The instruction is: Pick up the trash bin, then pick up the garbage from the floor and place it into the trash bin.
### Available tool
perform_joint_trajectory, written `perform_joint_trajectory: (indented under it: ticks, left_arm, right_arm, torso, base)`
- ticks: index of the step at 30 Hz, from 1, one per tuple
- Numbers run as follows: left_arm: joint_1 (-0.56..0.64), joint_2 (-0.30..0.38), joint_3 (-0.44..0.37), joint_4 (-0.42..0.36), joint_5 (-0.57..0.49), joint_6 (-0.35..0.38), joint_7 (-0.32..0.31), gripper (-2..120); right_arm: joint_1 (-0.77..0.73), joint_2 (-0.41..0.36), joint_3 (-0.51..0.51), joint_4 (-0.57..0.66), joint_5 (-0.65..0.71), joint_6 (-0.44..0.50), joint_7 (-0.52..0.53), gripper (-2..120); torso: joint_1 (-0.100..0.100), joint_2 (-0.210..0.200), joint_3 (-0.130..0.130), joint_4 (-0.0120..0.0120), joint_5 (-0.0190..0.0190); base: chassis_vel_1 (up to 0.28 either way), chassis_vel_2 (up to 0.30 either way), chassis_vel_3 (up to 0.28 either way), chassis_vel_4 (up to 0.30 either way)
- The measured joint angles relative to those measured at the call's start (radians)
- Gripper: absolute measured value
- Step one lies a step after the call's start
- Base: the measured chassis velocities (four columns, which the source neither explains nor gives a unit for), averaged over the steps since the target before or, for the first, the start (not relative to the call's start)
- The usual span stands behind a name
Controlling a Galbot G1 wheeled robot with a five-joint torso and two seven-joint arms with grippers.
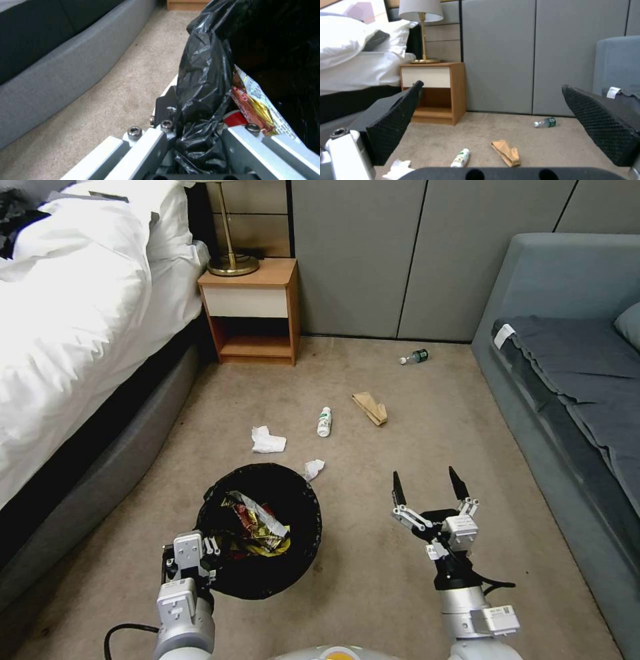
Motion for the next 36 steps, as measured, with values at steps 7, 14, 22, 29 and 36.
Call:
perform_joint_trajectory:
  ticks: [7, 14, 22, 29, 36]
  left_arm:
    - [0.001, -0.001, 0.003, 0.001, 0.004, 0.0, 0.001, 1]
    - [0.003, -0.002, 0.004, 0.004, 0.008, -0.002, 0.001, 1]
    - [0.003, -0.004, 0.004, 0.004, 0.011, -0.002, 0.001, 1]
    - [0.003, -0.005, 0.005, 0.006, 0.014, -0.004, 0.002, 1]
    - [0.005, -0.005, 0.005, 0.005, 0.015, -0.005, 0.003, 1]
  right_arm:
    - [0.013, -0.004, 0.013, -0.004, 0.0, 0.0, -0.01, 100]
    - [0.024, -0.003, 0.018, -0.007, 0.0, 0.0, -0.01, 100]
    - [0.034, -0.003, 0.032, -0.005, 0.0, -0.001, -0.011, 100]
    - [0.039, -0.006, 0.039, 0.002, 0.007, -0.005, -0.011, 100]
    - [0.046, -0.009, 0.04, 0.01, 0.012, -0.011, -0.011, 100]
  torso:
    - [0.0, 0.0, 0.0, 0.0, 0.0]
    - [0.0, 0.0, 0.0, -0.0001, 0.0]
    - [0.0, 0.0, 0.0, -0.0001, 0.0]
    - [0.0, 0.0, 0.0, -0.0002, -0.0002]
    - [0.0, 0.0, 0.0, -0.0001, 0.0002]
  base:
    - [0.0, 0.0, 0.0, 0.0]
    - [0.0, 0.0, 0.0, 0.0]
    - [-0.015, 0.018, 0.021, -0.023]
    - [-0.138, 0.145, 0.125, -0.136]
    - [-0.225, 0.223, 0.223, -0.214]
